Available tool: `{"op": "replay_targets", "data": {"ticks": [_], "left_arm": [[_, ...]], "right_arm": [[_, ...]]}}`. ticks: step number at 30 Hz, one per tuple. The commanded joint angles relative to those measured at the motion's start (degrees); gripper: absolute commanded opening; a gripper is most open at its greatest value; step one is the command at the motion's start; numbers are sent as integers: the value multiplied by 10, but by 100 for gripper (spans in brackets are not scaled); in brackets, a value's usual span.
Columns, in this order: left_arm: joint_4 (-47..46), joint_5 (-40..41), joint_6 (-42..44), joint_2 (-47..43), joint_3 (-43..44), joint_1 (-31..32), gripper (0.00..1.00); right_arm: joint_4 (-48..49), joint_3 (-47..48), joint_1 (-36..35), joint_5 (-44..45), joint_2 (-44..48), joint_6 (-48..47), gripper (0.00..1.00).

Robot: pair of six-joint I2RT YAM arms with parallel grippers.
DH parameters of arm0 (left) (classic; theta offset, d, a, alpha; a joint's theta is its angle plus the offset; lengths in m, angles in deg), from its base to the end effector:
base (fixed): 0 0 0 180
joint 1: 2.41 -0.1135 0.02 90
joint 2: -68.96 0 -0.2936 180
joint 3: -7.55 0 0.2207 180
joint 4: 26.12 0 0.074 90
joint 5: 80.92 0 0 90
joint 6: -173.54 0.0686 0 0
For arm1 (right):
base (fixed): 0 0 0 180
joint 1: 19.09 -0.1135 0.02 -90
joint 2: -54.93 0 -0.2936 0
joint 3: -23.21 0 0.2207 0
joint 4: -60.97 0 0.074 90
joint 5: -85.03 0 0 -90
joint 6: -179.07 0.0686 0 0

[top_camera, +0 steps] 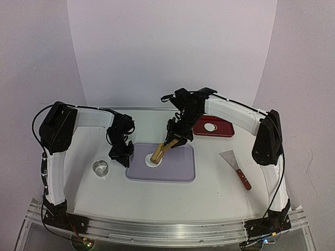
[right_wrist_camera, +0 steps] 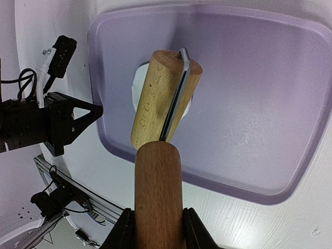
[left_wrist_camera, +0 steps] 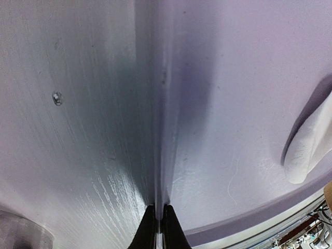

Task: Roll out the dumpling wrappers from the dough

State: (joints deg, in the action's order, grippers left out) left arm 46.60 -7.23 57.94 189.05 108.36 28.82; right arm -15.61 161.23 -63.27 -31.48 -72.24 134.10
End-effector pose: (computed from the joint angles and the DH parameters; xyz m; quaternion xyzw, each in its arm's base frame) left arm 0.3069 -0.2086 0.1549 -0.0461 -0.9887 0.1165 0.0827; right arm 0.3156 0.3494 0.2656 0.0411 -0.9519 -0.3033 0.0117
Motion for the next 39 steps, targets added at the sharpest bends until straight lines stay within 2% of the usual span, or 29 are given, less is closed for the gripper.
{"op": "replay_targets", "data": {"ticks": [1, 10, 20, 25, 31, 39], "left_arm": [[-27, 13, -10, 13, 1, 10, 0], [-22, -1, -16, 24, 18, 10, 0], [-12, -6, -14, 29, 28, 10, 0], [-12, -6, -13, 28, 29, 10, 0], [-14, -9, -10, 28, 23, 11, 0], [-18, -9, -9, 21, 11, 10, 0]], "right_arm": [[4, -5, -4, -23, 13, 56, 0], [0, -4, -6, -20, 12, 92, 0], [-2, 59, -28, -4, -6, 123, 0], [-2, 26, -30, 4, 0, 152, 0], [-4, 46, -30, 11, -29, 154, 0], [-4, 6, -30, 39, -59, 141, 0]]}}
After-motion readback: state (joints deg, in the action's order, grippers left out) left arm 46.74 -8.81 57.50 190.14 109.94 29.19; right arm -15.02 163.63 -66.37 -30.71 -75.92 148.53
